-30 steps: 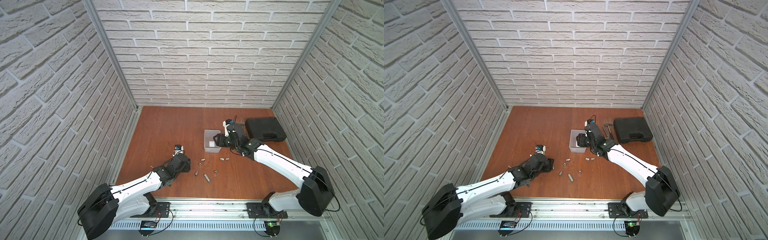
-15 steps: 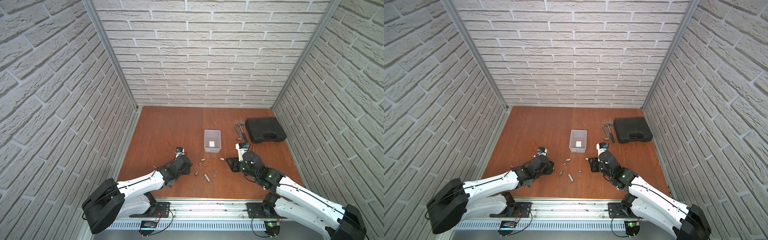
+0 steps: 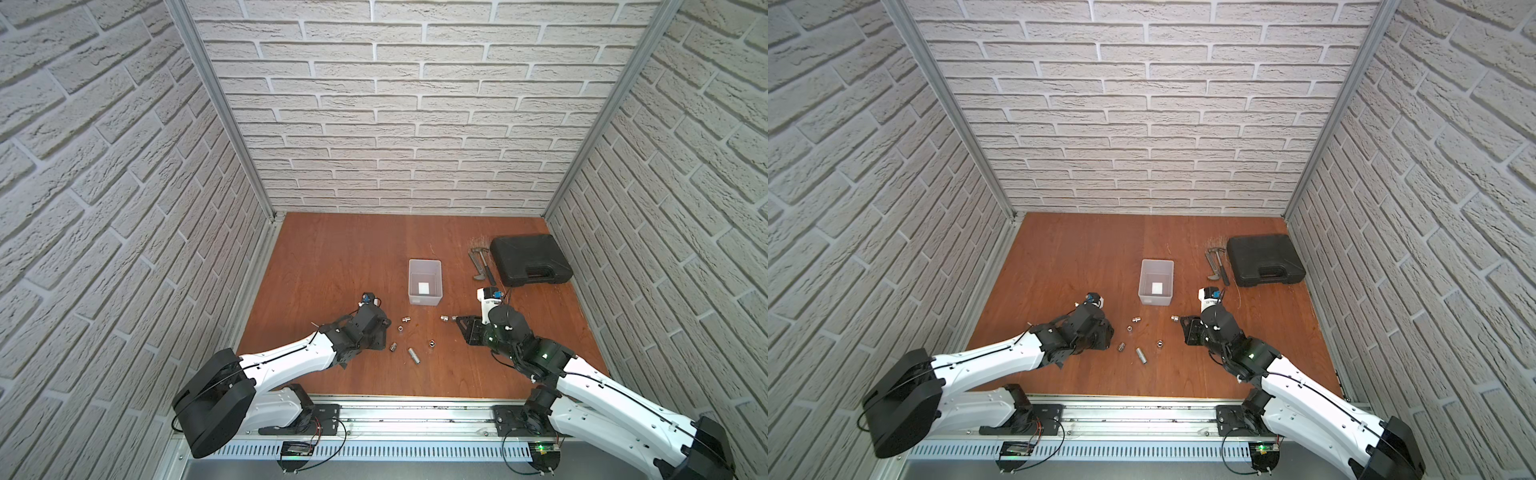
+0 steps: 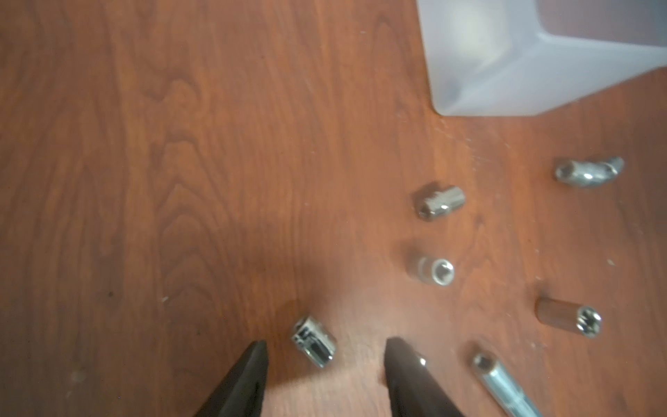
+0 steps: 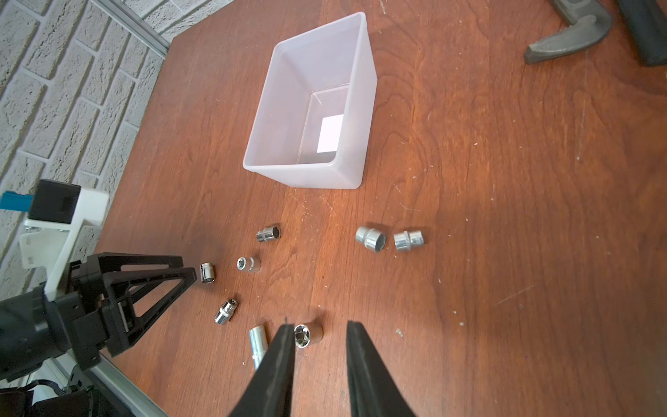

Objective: Put the socket on the desktop into the storage box
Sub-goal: Pick up the socket head at the center of the board.

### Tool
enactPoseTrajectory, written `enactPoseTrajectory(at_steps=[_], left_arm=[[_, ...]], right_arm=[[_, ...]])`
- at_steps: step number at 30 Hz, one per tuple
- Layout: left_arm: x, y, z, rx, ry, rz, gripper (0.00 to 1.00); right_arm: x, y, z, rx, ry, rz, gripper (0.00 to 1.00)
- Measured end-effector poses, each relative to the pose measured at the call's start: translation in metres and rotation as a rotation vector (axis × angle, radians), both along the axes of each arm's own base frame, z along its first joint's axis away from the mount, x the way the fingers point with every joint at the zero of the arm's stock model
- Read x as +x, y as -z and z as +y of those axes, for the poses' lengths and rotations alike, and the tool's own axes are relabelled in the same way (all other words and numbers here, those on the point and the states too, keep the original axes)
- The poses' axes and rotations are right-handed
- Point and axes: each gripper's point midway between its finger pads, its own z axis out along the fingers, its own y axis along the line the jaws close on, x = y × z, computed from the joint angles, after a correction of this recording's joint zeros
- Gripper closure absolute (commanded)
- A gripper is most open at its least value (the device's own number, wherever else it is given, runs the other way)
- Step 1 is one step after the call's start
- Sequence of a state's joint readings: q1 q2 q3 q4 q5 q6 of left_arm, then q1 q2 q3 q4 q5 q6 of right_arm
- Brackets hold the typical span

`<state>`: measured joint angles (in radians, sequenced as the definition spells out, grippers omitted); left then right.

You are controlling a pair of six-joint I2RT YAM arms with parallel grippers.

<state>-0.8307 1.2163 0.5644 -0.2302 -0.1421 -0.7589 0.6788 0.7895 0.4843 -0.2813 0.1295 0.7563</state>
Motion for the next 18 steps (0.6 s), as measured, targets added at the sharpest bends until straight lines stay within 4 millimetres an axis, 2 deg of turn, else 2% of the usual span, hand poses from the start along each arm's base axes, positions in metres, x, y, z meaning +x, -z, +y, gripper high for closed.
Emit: enactPoseTrajectory(at_steps=[4,10,18], left_arm=[[-0.001,-0.003,-0.001,-0.007,0.048,0.045,0.41],[-0.008,0.014,0.016,0.028,0.034,0.155,0.44],[-0.015,0.030,0.014,0.054,0.020,0.238,0.46]], right_arm=[[0.000,-0.001,-0.003,-0.006,0.010,-0.005,0.69],[-0.001,0.000,-0.006,-0.020,0.019,0.001,0.69],[-0.001,0.000,-0.008,-0.028,0.025,0.005,0.69]])
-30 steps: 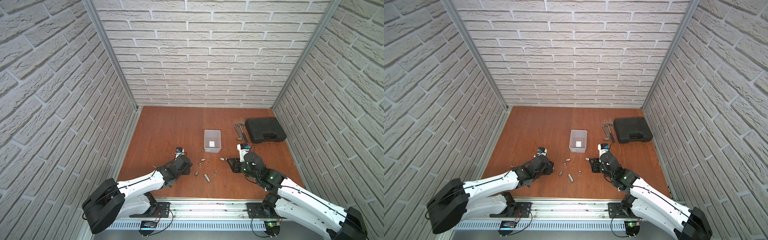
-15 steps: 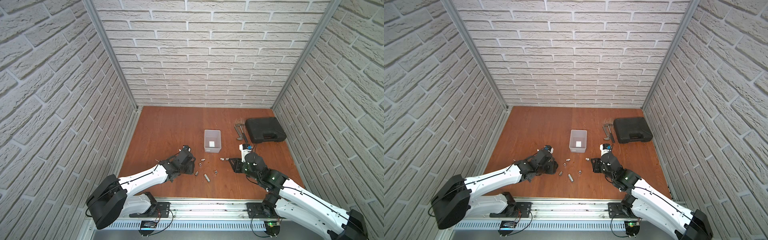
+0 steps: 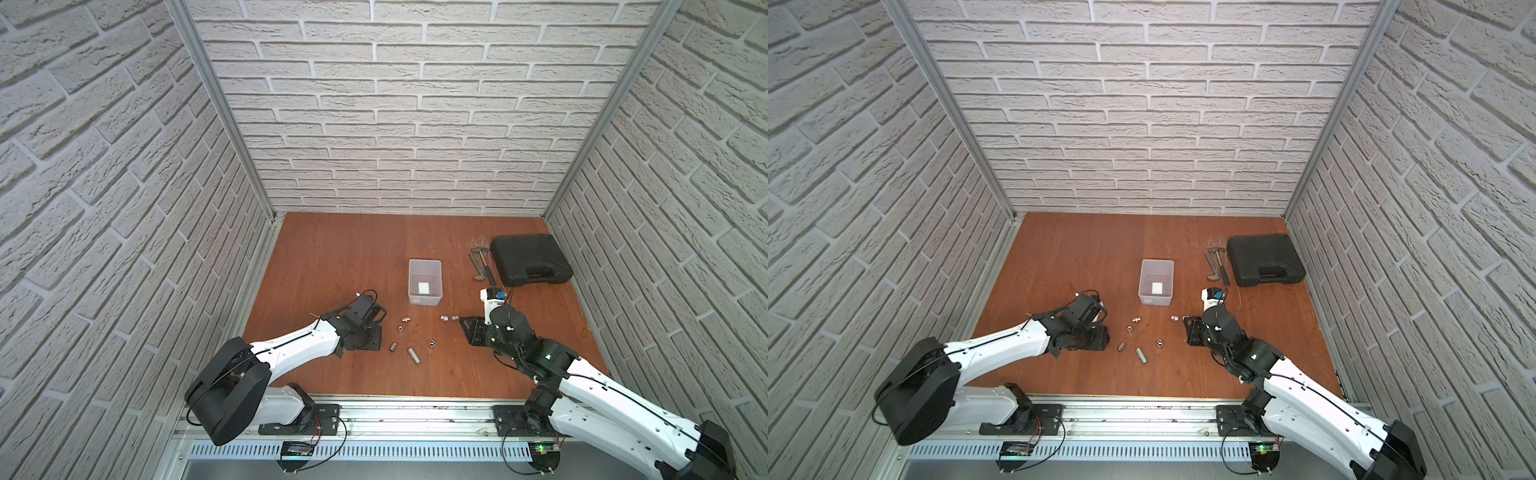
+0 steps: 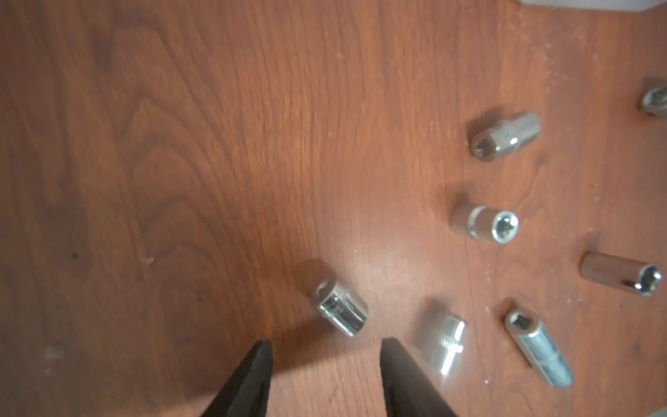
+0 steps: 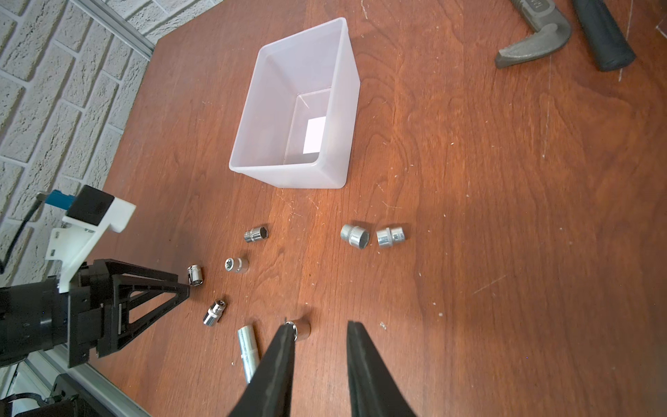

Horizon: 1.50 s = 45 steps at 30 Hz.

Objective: Put the socket on the desktop into the storage box
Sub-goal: Pick up the socket head at the center of the board.

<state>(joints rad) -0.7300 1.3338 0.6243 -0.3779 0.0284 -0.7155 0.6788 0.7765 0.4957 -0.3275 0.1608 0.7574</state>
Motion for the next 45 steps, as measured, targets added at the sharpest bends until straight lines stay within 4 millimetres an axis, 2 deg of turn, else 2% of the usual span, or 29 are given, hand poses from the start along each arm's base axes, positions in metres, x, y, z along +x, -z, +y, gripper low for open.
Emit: enactPoseTrajectory(at_steps=[6,17,25,32,37,42,45], left_arm=[[0.010,0.001,-0.011,0.019,0.008,0.011,0.48],[0.018,0.008,-0.016,0.062,0.004,0.011,0.53],[0.013,0.009,-0.023,0.107,0.041,0.002,0.54],[0.010,0.010,-0.020,0.141,0.048,-0.001,0.55],[0.013,0.010,-0.017,0.168,0.040,-0.010,0.55],[0.020,0.011,-0.016,0.191,0.048,-0.036,0.48],[0.024,0.011,-0.017,0.206,0.072,-0.051,0.47]], right_arm=[[-0.001,-0.001,-0.001,0.011,0.008,0.000,0.69],[-0.001,-0.005,-0.001,0.021,0.011,-0.010,0.71],[-0.001,-0.004,-0.001,0.022,0.012,-0.008,0.72],[-0.002,-0.001,-0.002,0.021,0.012,-0.006,0.73],[-0.004,-0.002,-0.004,0.031,0.013,-0.019,0.73],[-0.005,-0.007,-0.004,0.044,0.013,-0.035,0.73],[-0.005,-0.008,-0.004,0.045,0.013,-0.037,0.73]])
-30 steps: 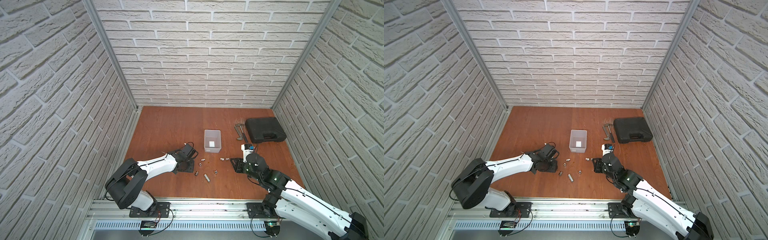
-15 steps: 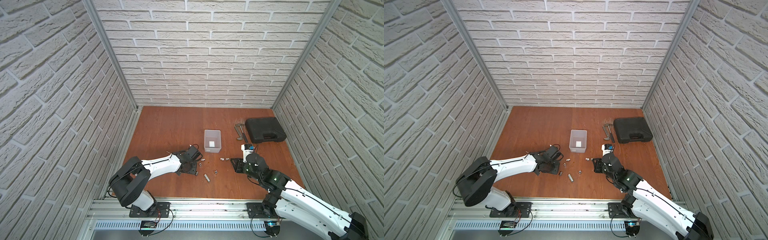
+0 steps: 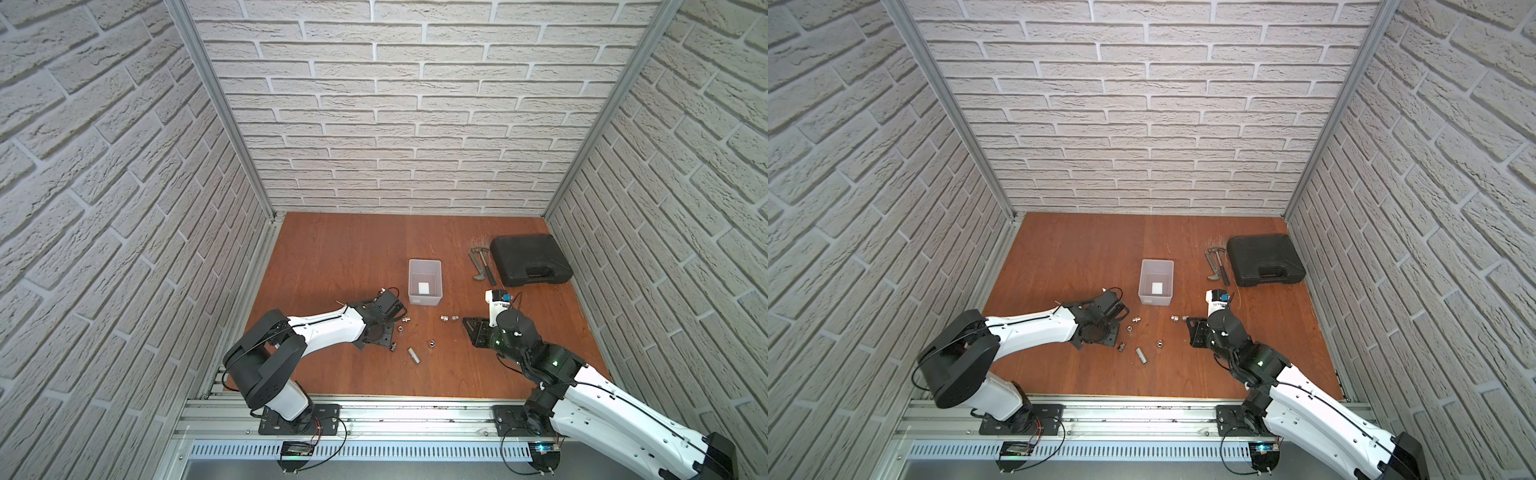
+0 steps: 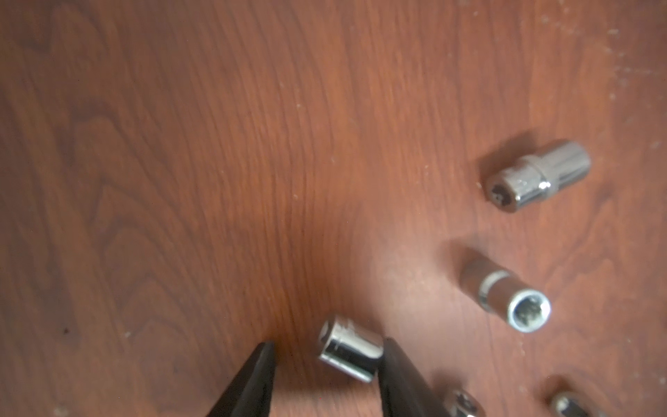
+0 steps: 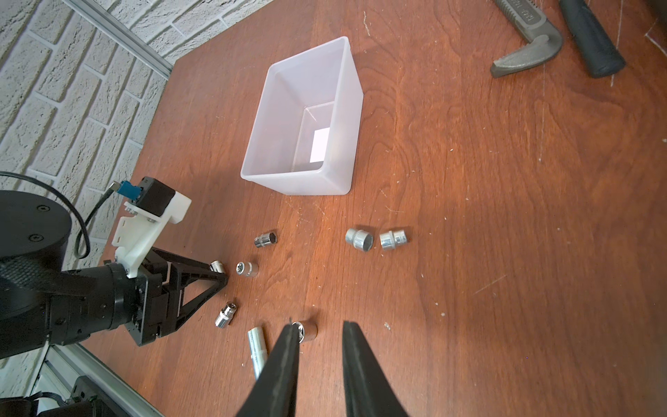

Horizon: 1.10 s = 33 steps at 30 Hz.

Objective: Put the socket on the desktop into the storage box
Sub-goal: Pick up the socket head at the center of the board.

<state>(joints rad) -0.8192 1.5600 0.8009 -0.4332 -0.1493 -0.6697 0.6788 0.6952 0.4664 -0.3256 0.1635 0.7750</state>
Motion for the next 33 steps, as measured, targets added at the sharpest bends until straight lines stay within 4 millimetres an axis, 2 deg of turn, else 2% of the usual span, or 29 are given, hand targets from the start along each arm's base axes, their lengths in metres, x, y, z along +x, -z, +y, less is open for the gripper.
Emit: enactPoseTrajectory(at_steps=[11,27,33], left_arm=[[0.0108,0.0007,-0.0065,0.018,0.040,-0.023,0.59],[0.0084,0.0011,-0.0080,0.011,0.039,-0.014,0.59],[0.0084,0.0011,-0.0076,0.012,0.034,-0.014,0.62]], right_arm=[[-0.0010,-0.0028,-0.0017,0.005,0.004,-0.009,0.73],[0.0000,0.0013,-0.0028,-0.011,0.010,0.001,0.72],[0.0003,0.0016,-0.0031,-0.013,0.012,0.001,0.72]])
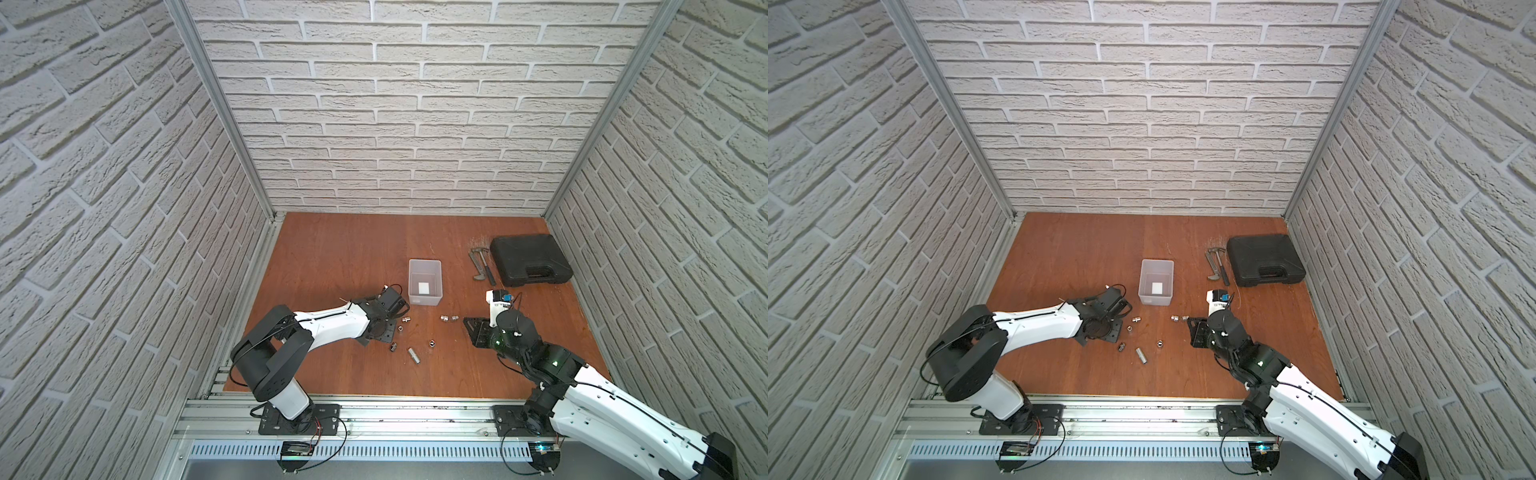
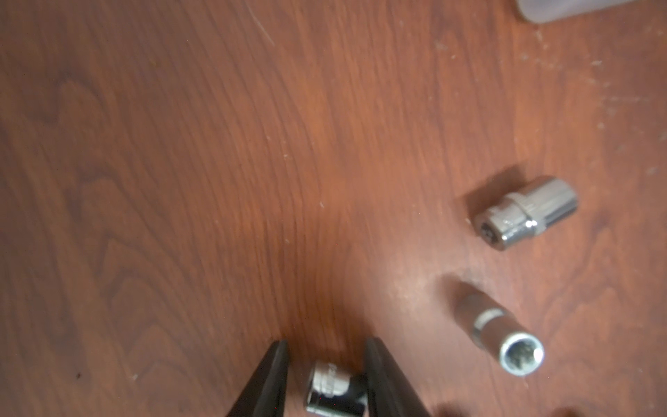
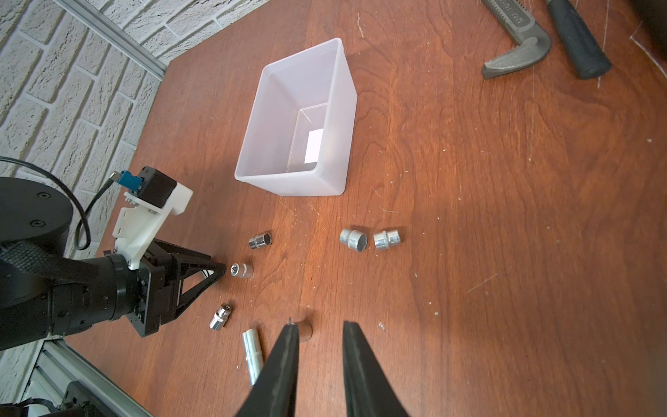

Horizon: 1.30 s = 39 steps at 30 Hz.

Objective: Put the socket on the desktop into the storage box
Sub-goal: Pick up the socket head at the center of the board.

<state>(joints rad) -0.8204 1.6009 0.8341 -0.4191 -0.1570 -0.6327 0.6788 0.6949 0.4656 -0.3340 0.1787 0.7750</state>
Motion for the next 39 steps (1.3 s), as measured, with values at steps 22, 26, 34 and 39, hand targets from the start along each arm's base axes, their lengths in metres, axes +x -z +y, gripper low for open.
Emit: enactPoseTrajectory(at_steps=[22,26,34,39], left_arm=[[-0.0071,-0.0008,0.0025,-0.007,-0.016,0.015,0.63],[-0.0071,-0.0003,0.0025,-0.005,-0.016,0.015,0.66],[-0.0069,-0.0003,0.0029,-0.003,-0.016,0.013,0.68],[-0.0070,-0.0008,0.0029,-0.005,-0.020,0.013,0.74]], right_arm=[[-0.0003,0.0029,-0.0005,-0.010,0.001,0.011,0.71],[-0.0004,0.0027,-0.0005,-0.009,0.001,0.011,0.71],[-0.0004,0.0016,-0.0006,-0.006,0.001,0.007,0.71],[-0.0005,0.0018,-0.0006,-0.004,0.003,0.009,0.72]])
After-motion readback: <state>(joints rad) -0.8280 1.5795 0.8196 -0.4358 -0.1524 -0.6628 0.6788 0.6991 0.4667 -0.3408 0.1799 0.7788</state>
